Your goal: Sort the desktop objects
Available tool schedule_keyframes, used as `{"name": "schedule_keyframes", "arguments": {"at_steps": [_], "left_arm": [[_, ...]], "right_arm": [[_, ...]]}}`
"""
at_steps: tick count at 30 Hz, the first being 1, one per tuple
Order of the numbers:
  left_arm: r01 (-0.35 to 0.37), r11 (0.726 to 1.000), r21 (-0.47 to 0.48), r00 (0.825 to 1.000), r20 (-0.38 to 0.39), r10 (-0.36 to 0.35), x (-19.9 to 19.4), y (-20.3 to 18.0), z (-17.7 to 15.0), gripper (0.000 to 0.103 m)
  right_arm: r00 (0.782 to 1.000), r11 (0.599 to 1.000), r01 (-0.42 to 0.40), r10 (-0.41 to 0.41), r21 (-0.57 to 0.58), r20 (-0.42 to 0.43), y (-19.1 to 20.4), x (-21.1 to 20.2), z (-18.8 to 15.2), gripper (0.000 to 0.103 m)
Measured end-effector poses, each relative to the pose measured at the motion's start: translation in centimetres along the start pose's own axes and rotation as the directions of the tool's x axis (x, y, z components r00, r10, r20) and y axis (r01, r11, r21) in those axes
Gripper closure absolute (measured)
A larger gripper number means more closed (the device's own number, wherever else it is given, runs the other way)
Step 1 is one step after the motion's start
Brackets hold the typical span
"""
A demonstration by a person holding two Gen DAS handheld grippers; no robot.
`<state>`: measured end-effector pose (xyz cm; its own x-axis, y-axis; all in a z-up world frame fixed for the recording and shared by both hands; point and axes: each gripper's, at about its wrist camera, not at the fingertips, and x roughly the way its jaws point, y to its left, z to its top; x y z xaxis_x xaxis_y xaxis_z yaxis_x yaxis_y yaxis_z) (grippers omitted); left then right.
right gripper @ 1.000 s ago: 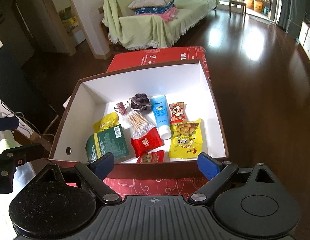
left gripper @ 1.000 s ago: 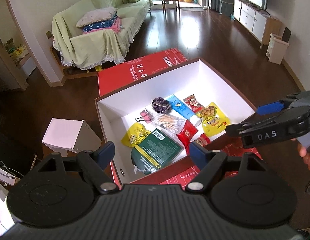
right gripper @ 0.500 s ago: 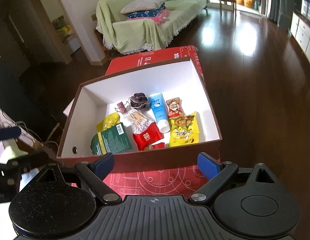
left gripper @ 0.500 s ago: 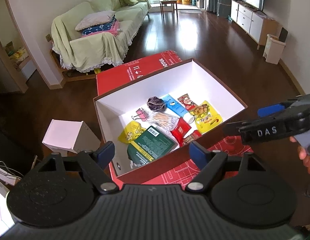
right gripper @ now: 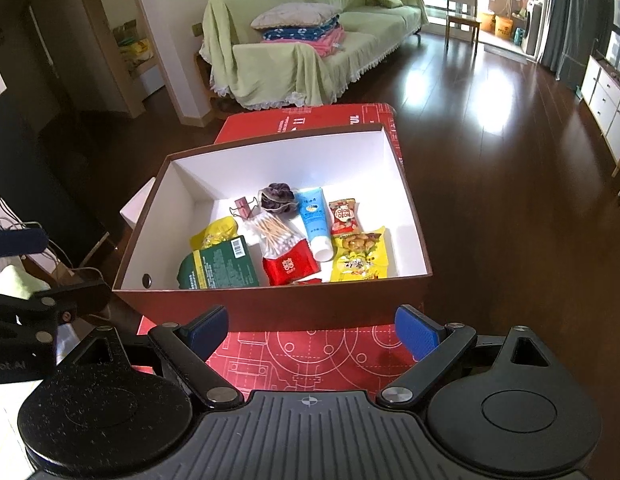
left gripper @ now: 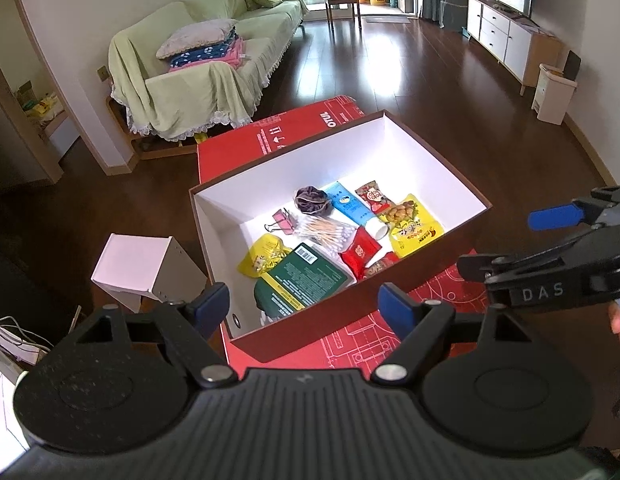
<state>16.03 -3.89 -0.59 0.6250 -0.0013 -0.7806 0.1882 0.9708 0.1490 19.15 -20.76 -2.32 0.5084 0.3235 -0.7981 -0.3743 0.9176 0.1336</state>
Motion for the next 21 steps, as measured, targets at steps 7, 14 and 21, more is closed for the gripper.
{"name": "schedule_keyframes", "arguments": {"at_steps": [7, 14, 21], "left_arm": [[-0.008, 1.0, -0.008, 1.0, -0.006, 0.008, 0.4, 0.1, -0.4, 0.024], [-0.007, 1.0, -0.029, 1.0, 0.011, 0.007, 0.8, 0.7, -0.6, 0.024], [0.0, 0.999, -0.042, 1.0, 0.0, 0.0, 1.7, 1.0, -0.5, 0.024]], "right_arm": [[1.0, 1.0, -0.01, 0.01, -0.015, -0.004, 0.4, 0.0, 0.2, 0.01], [1.0, 0.999, -0.02, 0.02, -0.027, -0.001, 0.6, 0.1, 0.8, 0.01], [1.0, 0.999, -0.023, 0.022, -0.027, -0.011, 0.4, 0.8, 1.3, 0.01]]}}
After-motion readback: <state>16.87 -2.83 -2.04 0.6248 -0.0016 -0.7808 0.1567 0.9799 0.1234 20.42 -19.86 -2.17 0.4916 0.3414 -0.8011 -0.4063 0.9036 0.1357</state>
